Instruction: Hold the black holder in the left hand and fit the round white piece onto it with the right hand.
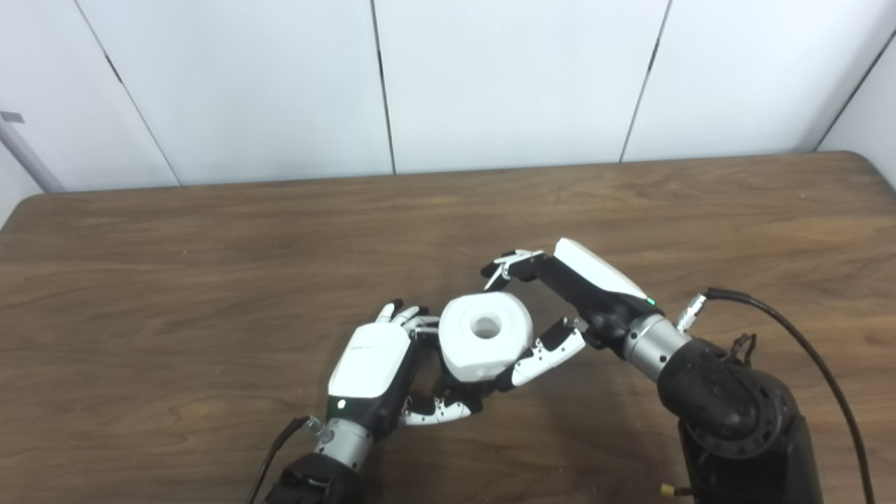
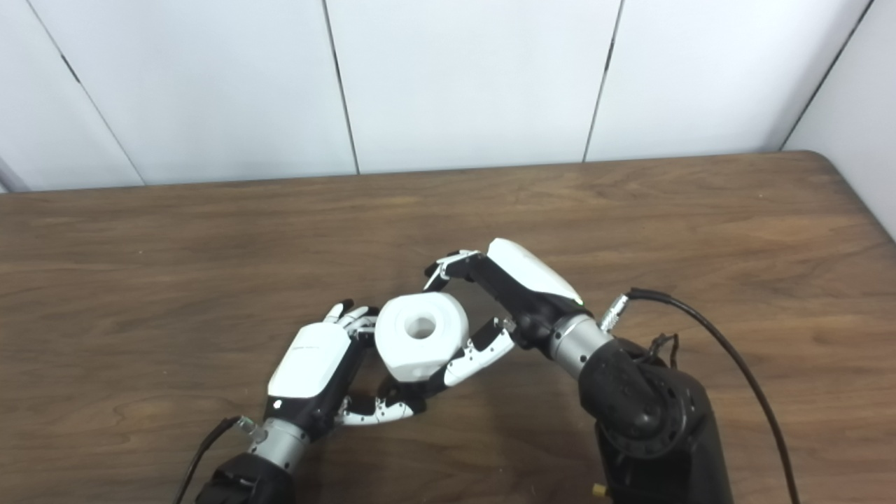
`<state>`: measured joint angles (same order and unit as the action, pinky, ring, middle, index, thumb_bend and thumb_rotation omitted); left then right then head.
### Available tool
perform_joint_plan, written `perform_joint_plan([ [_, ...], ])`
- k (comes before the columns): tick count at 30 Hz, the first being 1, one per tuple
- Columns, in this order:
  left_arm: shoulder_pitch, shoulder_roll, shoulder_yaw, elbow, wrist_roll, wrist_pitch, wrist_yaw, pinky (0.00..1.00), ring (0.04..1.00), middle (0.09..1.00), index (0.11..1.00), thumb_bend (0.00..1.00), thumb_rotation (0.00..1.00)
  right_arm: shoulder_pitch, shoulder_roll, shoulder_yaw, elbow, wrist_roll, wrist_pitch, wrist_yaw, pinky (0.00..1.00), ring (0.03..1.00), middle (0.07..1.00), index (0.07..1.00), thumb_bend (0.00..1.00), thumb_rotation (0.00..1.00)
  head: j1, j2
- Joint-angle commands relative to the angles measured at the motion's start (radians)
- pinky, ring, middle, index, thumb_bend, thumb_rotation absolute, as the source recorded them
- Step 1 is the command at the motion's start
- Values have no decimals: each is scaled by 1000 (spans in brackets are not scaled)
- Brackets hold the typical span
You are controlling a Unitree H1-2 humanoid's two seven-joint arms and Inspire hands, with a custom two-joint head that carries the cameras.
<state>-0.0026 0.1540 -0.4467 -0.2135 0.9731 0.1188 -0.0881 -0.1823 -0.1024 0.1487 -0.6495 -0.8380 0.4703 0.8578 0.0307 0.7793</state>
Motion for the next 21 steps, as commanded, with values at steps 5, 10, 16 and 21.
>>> perform_joint_plan([
  [5, -2, -3, -21, 23, 21, 4, -25, 980, 892, 785, 487, 522, 52, -17, -7, 8, -7, 17, -4, -43, 857, 928, 823, 481, 526, 140, -3, 0],
  [10, -1, -2, -21, 20, 17, 4, -28, 980, 892, 786, 487, 522, 52, -17, -10, 8, -3, 18, -3, -49, 857, 928, 821, 481, 526, 139, -5, 0],
  [16, 0, -2, -19, 19, 15, 2, -24, 975, 887, 783, 487, 522, 52, -14, -13, 6, 1, 22, -2, -56, 860, 925, 822, 481, 526, 139, -5, 1],
  [21, 2, -3, -19, 17, 16, 4, -24, 978, 888, 784, 487, 522, 52, -10, -15, 5, 4, 29, -2, -62, 853, 925, 824, 482, 525, 139, -4, 0],
])
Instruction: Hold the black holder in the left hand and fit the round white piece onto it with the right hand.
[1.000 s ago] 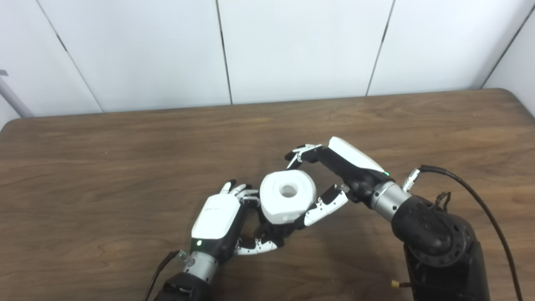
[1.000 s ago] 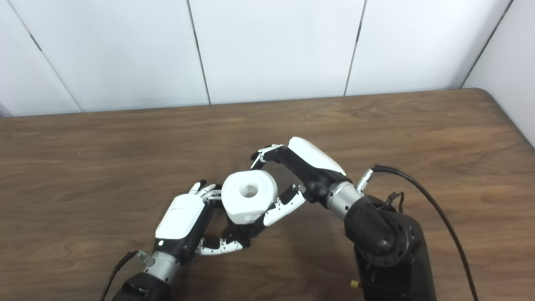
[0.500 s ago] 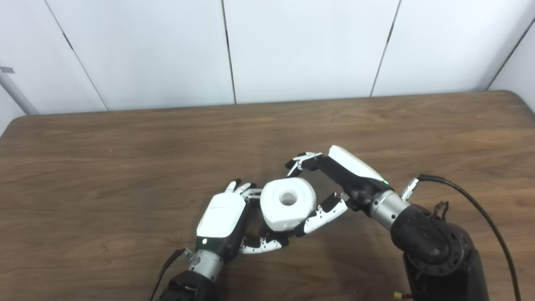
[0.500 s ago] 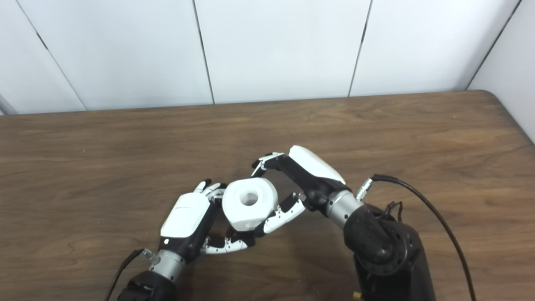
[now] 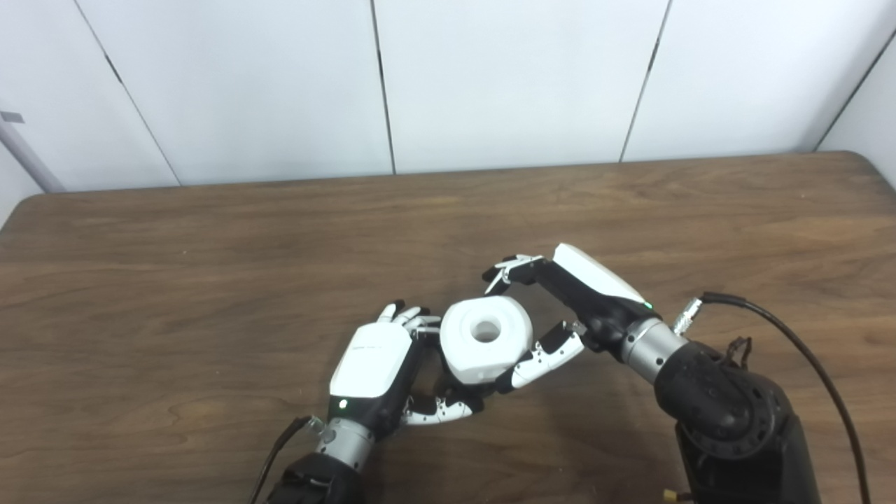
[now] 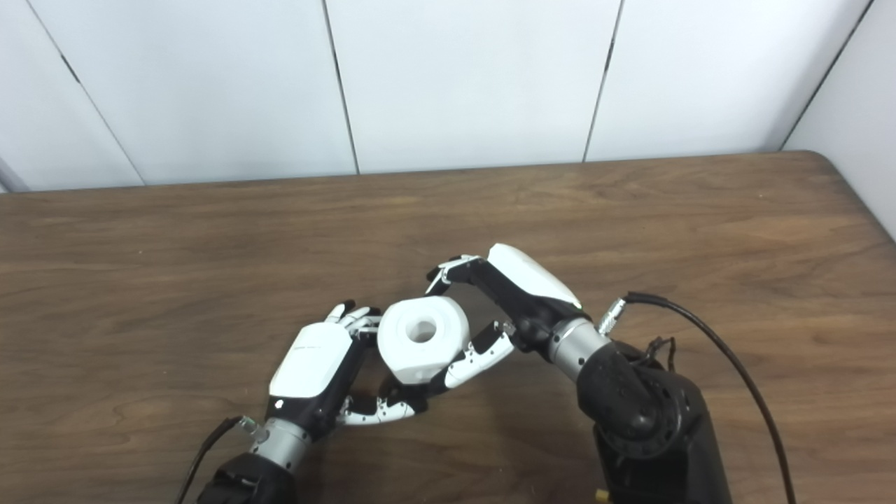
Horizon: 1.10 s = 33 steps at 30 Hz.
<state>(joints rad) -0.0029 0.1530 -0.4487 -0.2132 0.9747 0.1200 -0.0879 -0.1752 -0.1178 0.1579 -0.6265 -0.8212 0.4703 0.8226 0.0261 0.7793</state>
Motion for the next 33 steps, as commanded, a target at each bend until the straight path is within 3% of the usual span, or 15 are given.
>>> perform_joint_plan([
  [1, 2, -2, -18, 16, 14, 3, -25, 979, 889, 785, 487, 522, 52, -16, -1, -3, -19, 13, -2, -28, 850, 924, 824, 482, 525, 139, 2, 1],
  [33, 5, -8, -29, 5, 19, 15, -23, 978, 887, 783, 487, 522, 52, 11, -3, 51, 11, 31, -6, -98, 832, 915, 813, 481, 526, 139, 26, 4],
])
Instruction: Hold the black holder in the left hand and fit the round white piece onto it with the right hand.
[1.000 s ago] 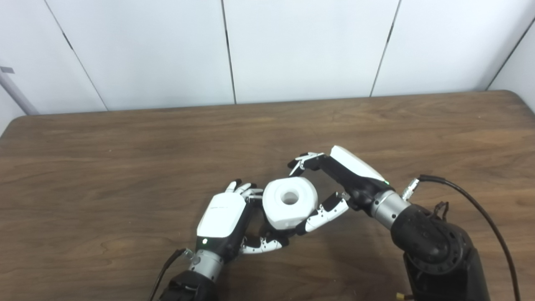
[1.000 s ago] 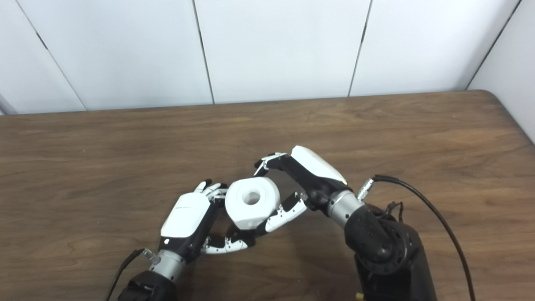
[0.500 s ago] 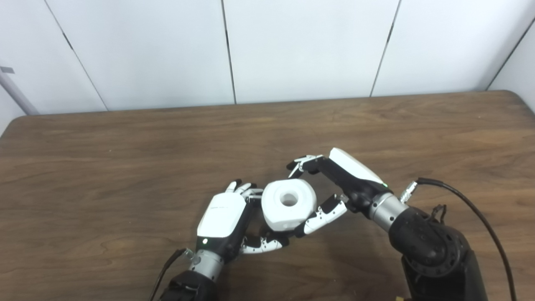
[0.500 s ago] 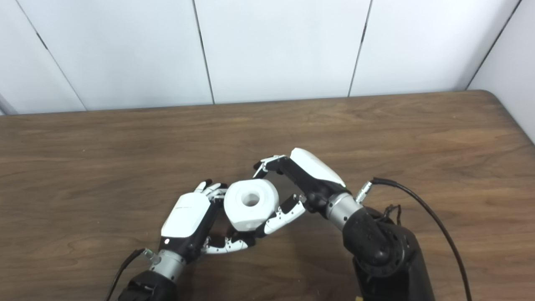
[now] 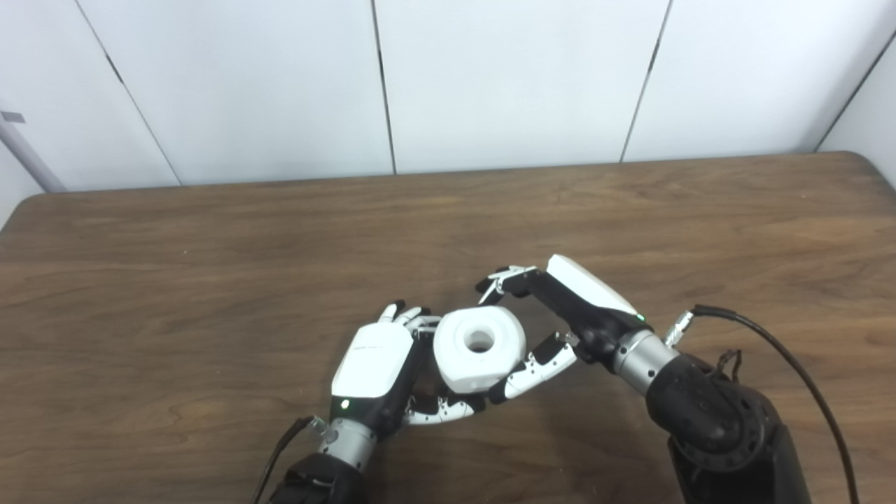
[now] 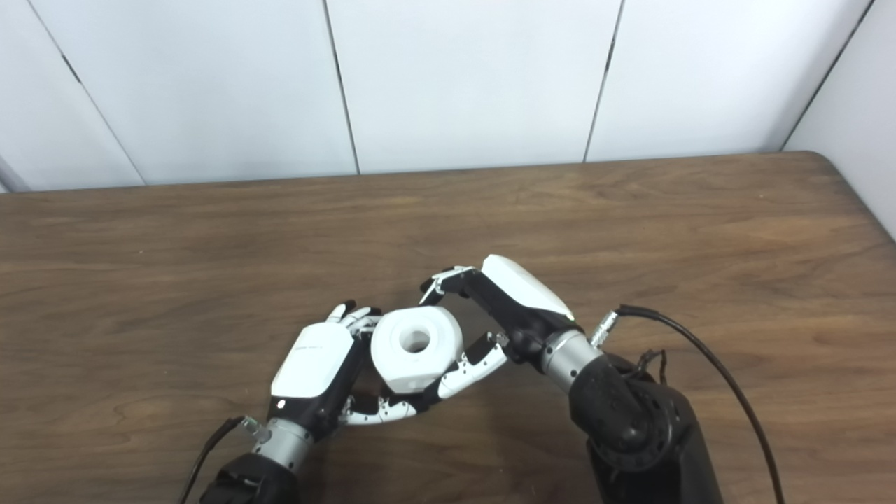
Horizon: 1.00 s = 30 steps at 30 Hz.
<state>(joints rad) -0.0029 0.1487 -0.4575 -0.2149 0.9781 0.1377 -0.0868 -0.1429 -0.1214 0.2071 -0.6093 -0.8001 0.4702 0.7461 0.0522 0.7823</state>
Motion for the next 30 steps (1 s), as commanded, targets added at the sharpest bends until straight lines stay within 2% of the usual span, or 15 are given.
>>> perform_joint_plan([
  [1, 5, -3, -19, 7, 15, -2, -24, 978, 888, 782, 487, 522, 52, -21, -1, 4, -5, 11, -5, -25, 833, 915, 813, 481, 526, 139, 0, 1],
  [30, 7, 4, -18, -3, 12, -1, -30, 981, 888, 784, 487, 522, 53, -25, -34, -9, 33, 39, -3, -70, 825, 903, 803, 482, 526, 139, -14, 1],
])
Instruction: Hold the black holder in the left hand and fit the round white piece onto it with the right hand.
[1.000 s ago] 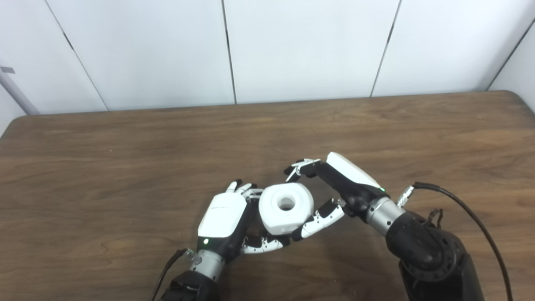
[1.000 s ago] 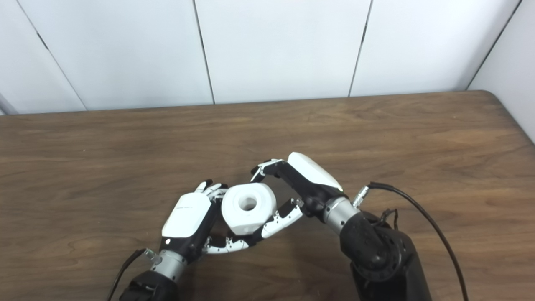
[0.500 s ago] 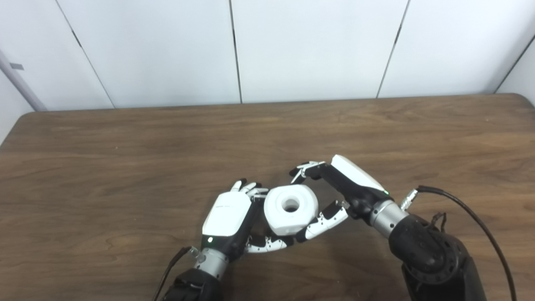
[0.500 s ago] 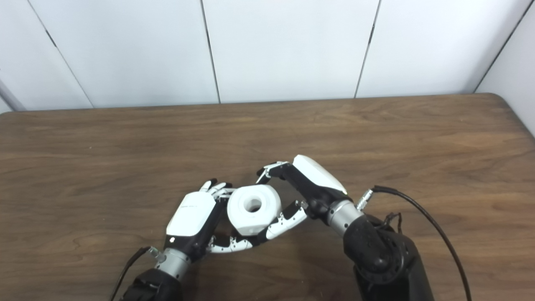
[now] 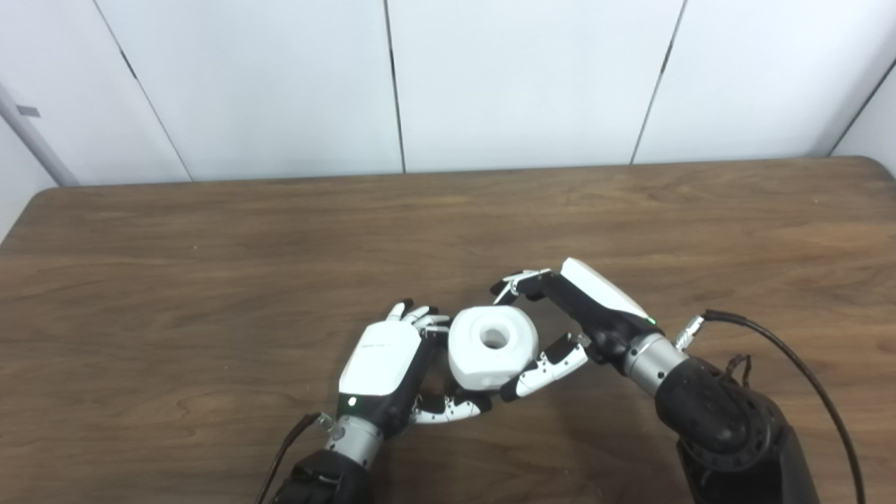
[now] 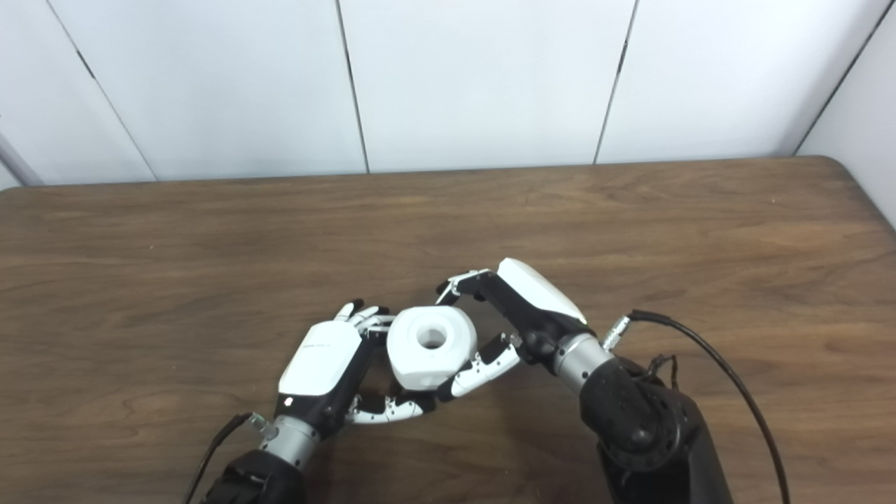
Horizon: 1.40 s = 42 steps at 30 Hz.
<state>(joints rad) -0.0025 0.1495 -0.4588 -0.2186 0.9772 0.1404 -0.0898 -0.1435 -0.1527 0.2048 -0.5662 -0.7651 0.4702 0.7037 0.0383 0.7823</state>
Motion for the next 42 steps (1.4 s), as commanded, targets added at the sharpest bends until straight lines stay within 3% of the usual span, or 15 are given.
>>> perform_joint_plan([
  [1, 6, 3, -16, 0, 13, -3, -29, 983, 889, 785, 487, 522, 53, -24, -4, -7, -9, 5, -3, -29, 827, 904, 803, 482, 526, 140, -1, 3],
  [10, 6, 3, -16, 3, 9, -6, -27, 983, 890, 784, 487, 522, 53, -28, -39, 24, -12, -6, -7, -30, 797, 901, 808, 491, 525, 151, -1, 0],
  [11, 6, 3, -16, 3, 9, -6, -26, 983, 889, 784, 487, 522, 53, -28, -40, 27, -13, -10, -5, -30, 790, 900, 809, 556, 754, 208, -1, 0],
  [12, 6, 2, -16, 3, 8, -7, -26, 982, 889, 784, 487, 522, 52, -29, -42, 29, -13, -12, -4, -30, 785, 900, 810, 582, 841, 235, -1, 0],
  [14, 6, 2, -16, 3, 7, -7, -27, 980, 888, 782, 487, 522, 52, -30, -45, 32, -14, -14, -3, -27, 779, 906, 815, 611, 930, 272, -1, -1],
  [17, 5, 2, -17, 5, 9, -5, -29, 983, 889, 783, 487, 522, 52, -34, -54, 32, -15, -18, -3, -16, 785, 919, 829, 636, 988, 302, 0, -1],
  [26, 3, 0, -17, 6, 7, 0, -34, 987, 892, 784, 487, 522, 51, -39, -67, 30, -6, -27, -2, 3, 797, 946, 896, 736, 1000, 380, -1, 1],
  [37, 1, -1, -17, 9, 7, 2, -37, 988, 892, 780, 487, 522, 52, -43, -65, 5, -14, -48, -1, 40, 754, 946, 916, 785, 1000, 410, -8, -1],
  [42, -3, 5, -14, 18, 6, -5, -27, 984, 890, 781, 487, 522, 52, -54, -83, -8, -31, -62, -1, 75, 795, 951, 924, 800, 1000, 414, -13, -1],
])
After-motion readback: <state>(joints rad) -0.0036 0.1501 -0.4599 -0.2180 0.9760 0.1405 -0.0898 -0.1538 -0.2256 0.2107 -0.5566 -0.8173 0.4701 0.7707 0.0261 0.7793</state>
